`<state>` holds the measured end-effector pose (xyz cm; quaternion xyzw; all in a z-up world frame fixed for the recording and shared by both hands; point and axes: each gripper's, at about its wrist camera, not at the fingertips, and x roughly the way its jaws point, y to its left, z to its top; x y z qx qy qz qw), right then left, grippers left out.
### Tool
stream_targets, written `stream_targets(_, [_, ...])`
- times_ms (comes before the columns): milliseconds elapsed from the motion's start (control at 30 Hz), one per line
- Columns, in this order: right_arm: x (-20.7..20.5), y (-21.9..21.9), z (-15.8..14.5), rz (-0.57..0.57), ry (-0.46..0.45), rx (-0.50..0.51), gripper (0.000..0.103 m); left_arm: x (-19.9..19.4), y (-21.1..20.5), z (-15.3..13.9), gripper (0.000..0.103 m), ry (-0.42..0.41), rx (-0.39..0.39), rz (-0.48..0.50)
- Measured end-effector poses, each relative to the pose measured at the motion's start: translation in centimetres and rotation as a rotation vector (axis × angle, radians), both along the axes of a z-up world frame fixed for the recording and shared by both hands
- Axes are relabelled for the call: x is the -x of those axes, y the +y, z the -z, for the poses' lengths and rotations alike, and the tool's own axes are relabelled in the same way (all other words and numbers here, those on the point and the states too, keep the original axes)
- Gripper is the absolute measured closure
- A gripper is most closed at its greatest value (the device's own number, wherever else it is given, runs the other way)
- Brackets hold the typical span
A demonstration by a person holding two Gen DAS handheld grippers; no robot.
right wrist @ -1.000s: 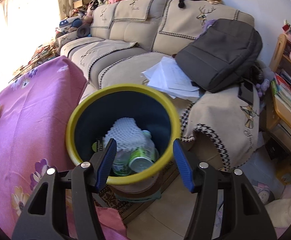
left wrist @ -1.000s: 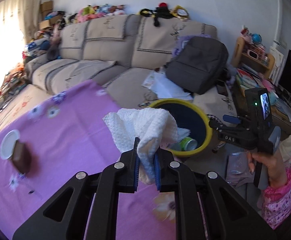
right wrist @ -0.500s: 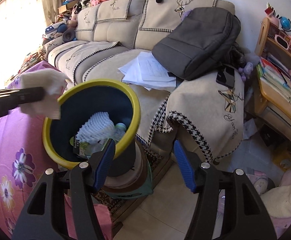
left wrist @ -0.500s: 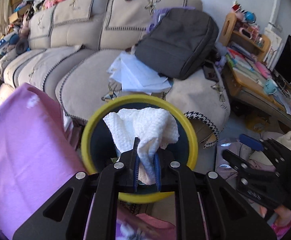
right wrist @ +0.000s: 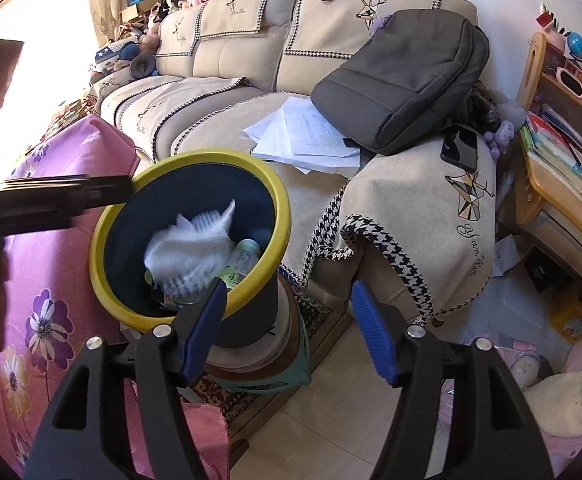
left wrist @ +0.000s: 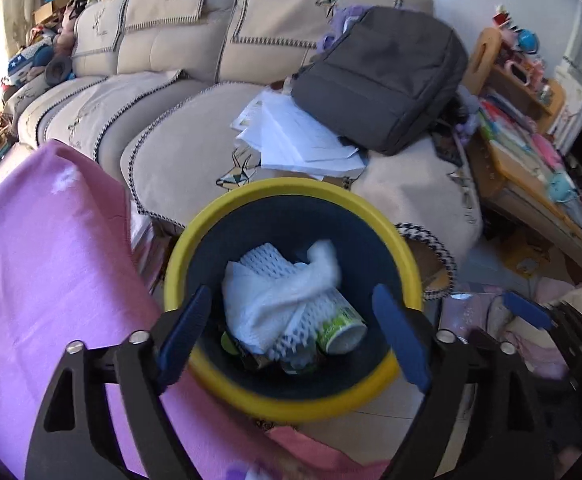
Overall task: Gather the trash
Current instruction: 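Move the right gripper toward the brown plastic box on the table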
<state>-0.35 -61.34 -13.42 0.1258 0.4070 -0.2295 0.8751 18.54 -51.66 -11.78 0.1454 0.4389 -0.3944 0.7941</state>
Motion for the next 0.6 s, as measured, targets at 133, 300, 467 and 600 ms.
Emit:
stream_targets(133, [-0.4,0.8,0.0,-0.012,0.003,0.000,0.041,1.8,5.4,-2.9,0.014,-0.032,0.059,-0.015])
stream_targets(300, [-1.9,3.0,-0.5,-0.065,-0.001,0.005,0.041,4.2,14.3,-6.1,0.011,-0.107,0.115,-0.090])
stream_targets(467, [-5.1,7.6,-1.7,-0.180,-0.018,0.010,0.041,6.0,25.2,-7.2,0.010,-0.125,0.150,-0.235])
stream_targets(600, [-8.2,12.8,-3.0,-0.314,-0.043,-0.001,0.041,6.7,33.5,-6.9,0.010,-0.141,0.123,-0.390])
